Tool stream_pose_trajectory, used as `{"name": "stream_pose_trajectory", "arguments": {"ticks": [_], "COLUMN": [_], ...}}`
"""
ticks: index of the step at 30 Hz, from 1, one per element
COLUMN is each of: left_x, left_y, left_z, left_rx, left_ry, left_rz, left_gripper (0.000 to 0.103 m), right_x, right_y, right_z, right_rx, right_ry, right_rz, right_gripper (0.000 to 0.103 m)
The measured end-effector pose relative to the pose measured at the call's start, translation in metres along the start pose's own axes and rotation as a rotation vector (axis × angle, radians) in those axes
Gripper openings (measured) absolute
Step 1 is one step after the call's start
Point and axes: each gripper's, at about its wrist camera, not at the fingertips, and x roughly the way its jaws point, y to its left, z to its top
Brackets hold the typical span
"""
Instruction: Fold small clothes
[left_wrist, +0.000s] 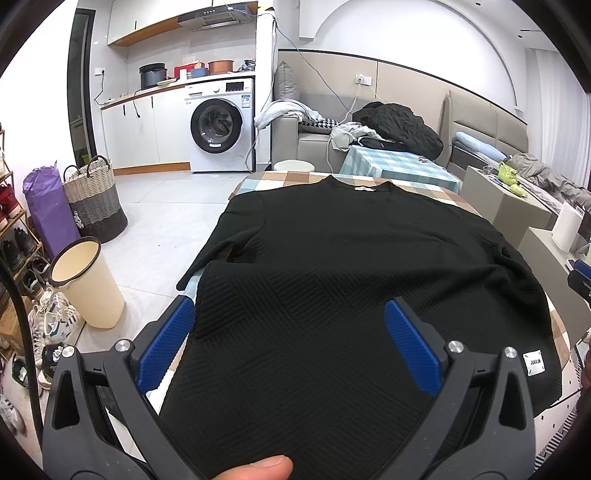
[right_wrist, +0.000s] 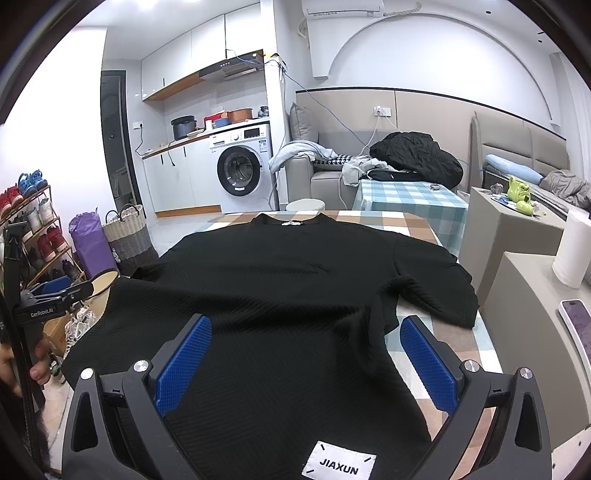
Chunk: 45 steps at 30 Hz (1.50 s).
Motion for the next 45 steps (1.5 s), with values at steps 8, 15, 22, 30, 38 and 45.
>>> {"name": "stream_pose_trajectory", "arguments": {"ticks": [8,15,22,30,38,45], "left_x": [0.000,-0.003,-0.011,-0.023,-0.011,0.013], "left_y": [-0.002,-0.009,-0.016,-0.022,-0.016,-0.001], "left_z": [0.002,0.005,0.005,0.004,0.001,0.007], "left_rx": [0.002,0.005,0.013,0.034,0.021,0.001], "left_ry": [0.007,0.001,-0.007,-0.023,0.000,0.032], "left_rz": [0.000,-0.007,-0.030,-0.044,-0.055,-0.074], "left_gripper": [0.102,0.102,0.102,0.102,0.102,0.102], "right_x": [0.001,-0.003,-0.013,-0.016,-0.010,-0.003], "right_y": [-0.003,-0.003,-0.003,-0.005,-0.016,-0.023], "right_z": [-0.001,-0.001,0.002,0.002,-0.003,0.001], "right_rx": [0.013,0.010,0.024,0.021,0.077,0.109], "right_ry": [0.001,0.000,-0.016,-0.019,-0.008,0.039], "right_rz": [0.004,0.019,0.023,0.001,0.009,-0.029], "right_gripper": [0.103,0.103,0.103,0.103,0.103,0.103]}}
